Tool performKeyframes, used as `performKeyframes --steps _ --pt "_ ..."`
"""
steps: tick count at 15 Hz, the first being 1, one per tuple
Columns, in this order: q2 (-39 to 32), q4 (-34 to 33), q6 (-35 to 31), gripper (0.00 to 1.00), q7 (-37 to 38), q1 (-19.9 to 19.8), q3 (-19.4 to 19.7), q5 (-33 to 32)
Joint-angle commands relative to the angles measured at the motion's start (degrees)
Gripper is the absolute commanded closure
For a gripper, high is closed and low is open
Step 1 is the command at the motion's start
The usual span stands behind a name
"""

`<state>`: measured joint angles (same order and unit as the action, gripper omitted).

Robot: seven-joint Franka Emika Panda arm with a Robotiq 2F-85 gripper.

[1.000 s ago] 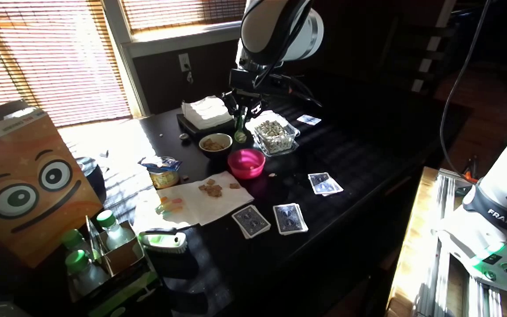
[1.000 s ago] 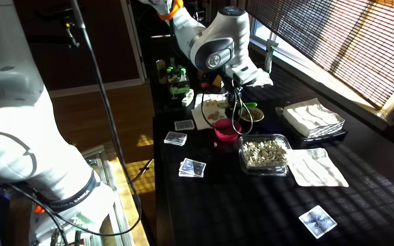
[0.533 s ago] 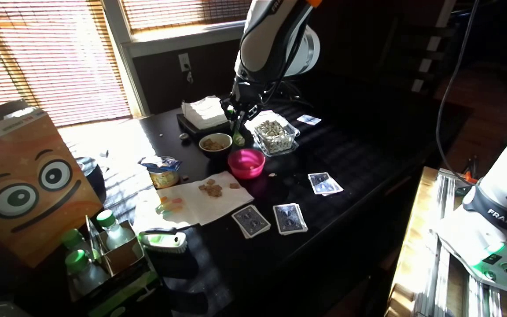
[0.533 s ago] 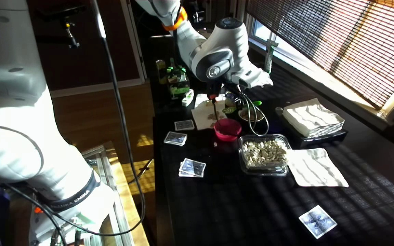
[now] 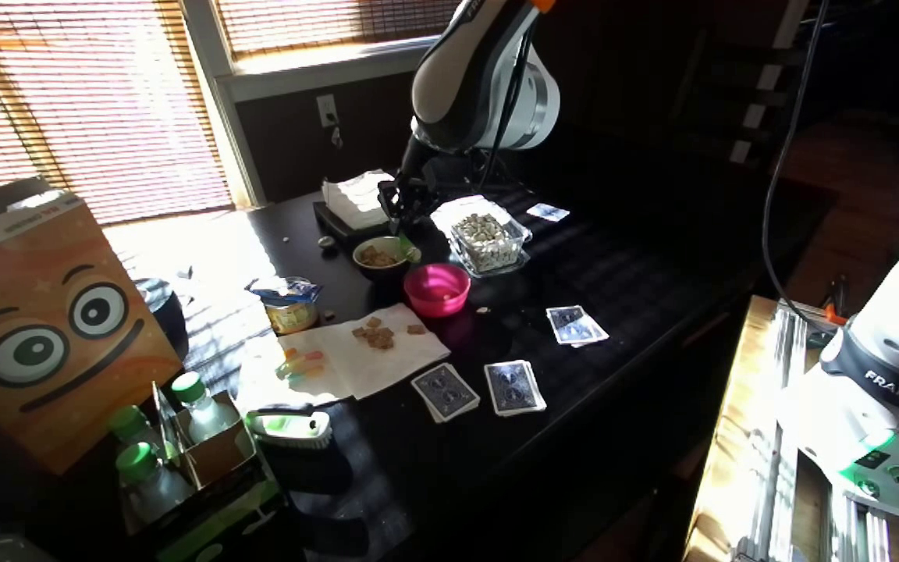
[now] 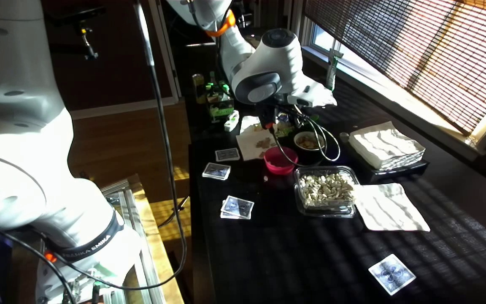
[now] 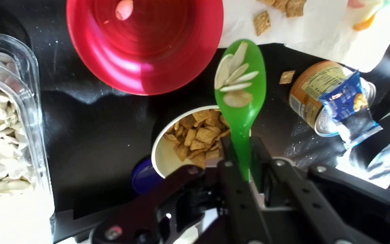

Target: Put the white object on the green spoon, then put the spoon in the pink bowl

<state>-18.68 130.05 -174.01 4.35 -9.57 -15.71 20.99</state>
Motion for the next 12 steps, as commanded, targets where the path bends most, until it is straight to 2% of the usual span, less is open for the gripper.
performKeyframes --steps 1,7,12 --pt "-2.7 -1.7 -1.7 0.96 -8.1 -7.0 -6.8 3.0" --pt "-5.1 -1.6 -3.9 0.96 -15.8 -15.2 -13.6 1.7" --pt "-8.2 -0.9 -6.1 0.96 -24.6 -25.3 -23.1 1.4"
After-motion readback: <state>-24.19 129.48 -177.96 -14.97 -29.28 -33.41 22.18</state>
